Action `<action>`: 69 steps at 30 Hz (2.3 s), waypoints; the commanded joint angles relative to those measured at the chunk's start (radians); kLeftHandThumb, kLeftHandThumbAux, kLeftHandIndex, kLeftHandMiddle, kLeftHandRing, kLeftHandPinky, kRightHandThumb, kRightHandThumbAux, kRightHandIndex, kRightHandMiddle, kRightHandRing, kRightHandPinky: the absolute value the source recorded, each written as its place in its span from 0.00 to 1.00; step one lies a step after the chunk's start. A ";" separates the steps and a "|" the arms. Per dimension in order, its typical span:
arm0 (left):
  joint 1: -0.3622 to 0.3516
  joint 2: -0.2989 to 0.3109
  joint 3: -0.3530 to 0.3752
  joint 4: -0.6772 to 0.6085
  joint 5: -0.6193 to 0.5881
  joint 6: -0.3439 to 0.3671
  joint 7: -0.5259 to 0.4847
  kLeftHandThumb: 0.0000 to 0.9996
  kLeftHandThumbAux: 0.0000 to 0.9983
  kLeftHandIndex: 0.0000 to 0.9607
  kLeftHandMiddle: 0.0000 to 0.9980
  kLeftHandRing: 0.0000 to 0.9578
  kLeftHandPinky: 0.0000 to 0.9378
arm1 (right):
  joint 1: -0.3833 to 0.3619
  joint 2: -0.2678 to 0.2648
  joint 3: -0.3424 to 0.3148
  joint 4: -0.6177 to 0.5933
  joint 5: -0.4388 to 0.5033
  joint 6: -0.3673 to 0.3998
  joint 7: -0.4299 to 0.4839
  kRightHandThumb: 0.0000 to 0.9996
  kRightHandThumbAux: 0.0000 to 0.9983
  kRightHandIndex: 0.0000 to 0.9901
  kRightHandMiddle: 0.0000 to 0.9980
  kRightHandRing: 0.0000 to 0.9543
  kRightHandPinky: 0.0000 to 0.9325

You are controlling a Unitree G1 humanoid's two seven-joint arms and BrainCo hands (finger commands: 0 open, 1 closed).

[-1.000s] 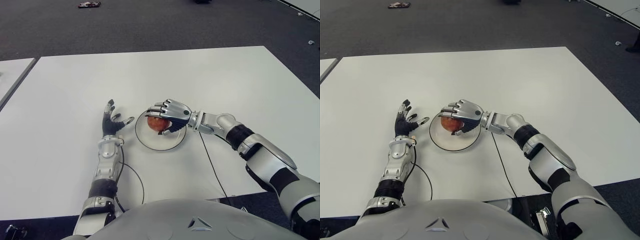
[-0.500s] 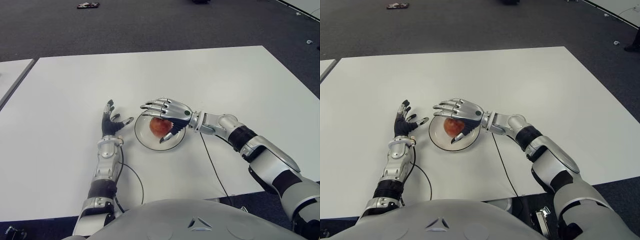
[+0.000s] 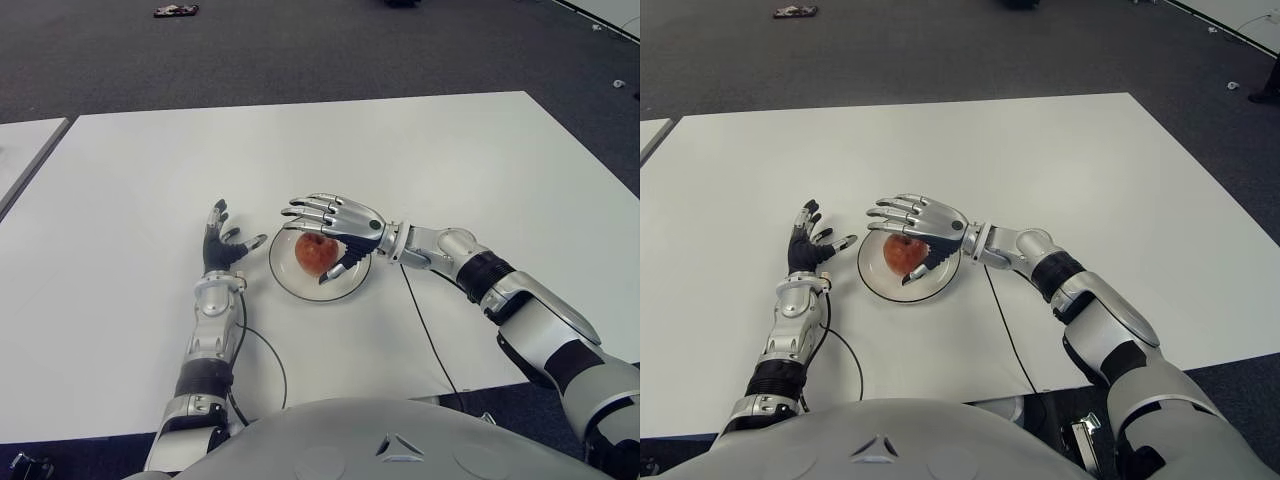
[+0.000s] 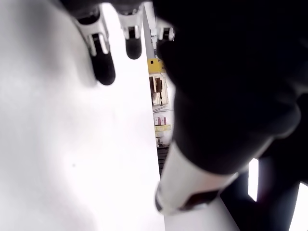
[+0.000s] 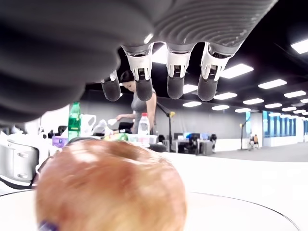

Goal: Put the apples into the plate.

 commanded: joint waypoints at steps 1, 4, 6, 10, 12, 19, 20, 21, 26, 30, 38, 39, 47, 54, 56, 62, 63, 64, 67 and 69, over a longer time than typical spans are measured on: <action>0.011 0.003 0.004 0.016 -0.014 0.026 -0.015 0.00 0.32 0.00 0.00 0.00 0.02 | 0.007 0.001 -0.006 0.011 0.004 0.014 0.004 0.08 0.32 0.00 0.00 0.00 0.00; 0.011 0.001 0.002 0.015 -0.015 0.025 -0.012 0.00 0.32 0.00 0.00 0.00 0.02 | 0.007 0.003 -0.008 0.014 0.002 0.017 -0.001 0.07 0.32 0.00 0.00 0.00 0.00; 0.011 0.000 0.000 0.012 -0.014 0.025 -0.010 0.00 0.33 0.00 0.00 0.00 0.02 | 0.006 0.004 -0.010 0.017 0.002 0.018 -0.004 0.07 0.33 0.00 0.00 0.00 0.00; 0.010 0.001 -0.001 0.012 -0.012 0.026 -0.009 0.00 0.33 0.00 0.00 0.00 0.03 | -0.002 0.010 -0.015 0.030 0.008 0.018 -0.008 0.06 0.34 0.00 0.00 0.00 0.00; 0.009 0.002 -0.002 0.013 -0.013 0.028 -0.010 0.00 0.33 0.00 0.00 0.00 0.03 | -0.008 0.013 -0.020 0.037 0.012 0.017 -0.010 0.07 0.34 0.00 0.00 0.00 0.00; 0.007 -0.001 0.001 0.011 -0.013 0.027 -0.004 0.00 0.32 0.00 0.00 0.00 0.03 | -0.078 0.037 -0.105 0.101 0.093 0.016 -0.018 0.10 0.35 0.00 0.00 0.00 0.00; 0.006 -0.001 0.001 0.012 -0.014 0.026 -0.004 0.00 0.32 0.00 0.00 0.00 0.03 | -0.082 0.042 -0.113 0.112 0.102 0.017 -0.022 0.10 0.35 0.00 0.00 0.00 0.00; 0.006 -0.001 0.001 0.013 -0.014 0.026 -0.004 0.00 0.32 0.00 0.00 0.00 0.03 | -0.085 0.046 -0.117 0.119 0.107 0.017 -0.024 0.10 0.35 0.00 0.00 0.00 0.00; 0.008 -0.002 0.000 0.005 -0.011 0.030 0.000 0.00 0.32 0.00 0.00 0.00 0.04 | -0.105 0.083 -0.182 0.201 0.187 0.033 -0.047 0.11 0.35 0.00 0.00 0.00 0.00; 0.008 -0.002 0.001 0.003 -0.007 0.031 0.005 0.00 0.31 0.00 0.00 0.00 0.04 | -0.121 0.101 -0.275 0.266 0.303 0.027 -0.044 0.10 0.36 0.00 0.00 0.00 0.00; 0.009 0.001 0.004 0.004 -0.010 0.029 0.000 0.00 0.30 0.00 0.00 0.00 0.03 | -0.102 0.156 -0.432 0.327 0.530 0.002 0.050 0.05 0.37 0.00 0.00 0.00 0.00; 0.009 0.001 0.004 0.004 -0.010 0.029 -0.001 0.00 0.30 0.00 0.00 0.00 0.03 | -0.101 0.167 -0.460 0.347 0.568 0.003 0.067 0.05 0.37 0.00 0.00 0.00 0.00; 0.013 0.001 0.002 -0.002 -0.010 0.030 -0.002 0.00 0.31 0.00 0.00 0.00 0.03 | -0.084 0.218 -0.591 0.464 0.725 0.052 0.171 0.04 0.41 0.00 0.00 0.00 0.00; 0.016 0.003 0.001 -0.003 -0.009 0.031 -0.006 0.00 0.31 0.00 0.00 0.00 0.02 | -0.043 0.256 -0.674 0.519 0.820 0.143 0.286 0.03 0.44 0.00 0.00 0.00 0.00; 0.017 0.003 0.001 -0.010 -0.011 0.035 -0.008 0.00 0.31 0.00 0.00 0.00 0.03 | -0.042 0.263 -0.694 0.526 0.838 0.179 0.305 0.03 0.45 0.00 0.00 0.00 0.00; 0.022 0.001 0.000 -0.026 -0.014 0.048 -0.010 0.00 0.32 0.00 0.00 0.00 0.03 | -0.036 0.270 -0.741 0.544 0.872 0.253 0.350 0.00 0.47 0.00 0.00 0.00 0.00; 0.023 0.002 0.001 -0.027 -0.015 0.049 -0.011 0.00 0.32 0.00 0.00 0.00 0.03 | -0.032 0.271 -0.749 0.548 0.880 0.266 0.359 0.00 0.47 0.00 0.00 0.00 0.00; 0.023 0.002 0.001 -0.027 -0.015 0.050 -0.011 0.00 0.32 0.00 0.00 0.00 0.03 | -0.030 0.273 -0.756 0.550 0.884 0.275 0.366 0.00 0.48 0.00 0.00 0.00 0.00; 0.026 0.003 0.002 -0.027 -0.017 0.048 -0.013 0.00 0.32 0.00 0.00 0.00 0.03 | -0.018 0.277 -0.774 0.555 0.898 0.294 0.385 0.00 0.48 0.00 0.00 0.00 0.00; 0.028 0.004 0.002 -0.028 -0.019 0.046 -0.014 0.00 0.32 0.00 0.00 0.00 0.03 | -0.011 0.280 -0.782 0.555 0.903 0.300 0.392 0.00 0.49 0.00 0.00 0.00 0.00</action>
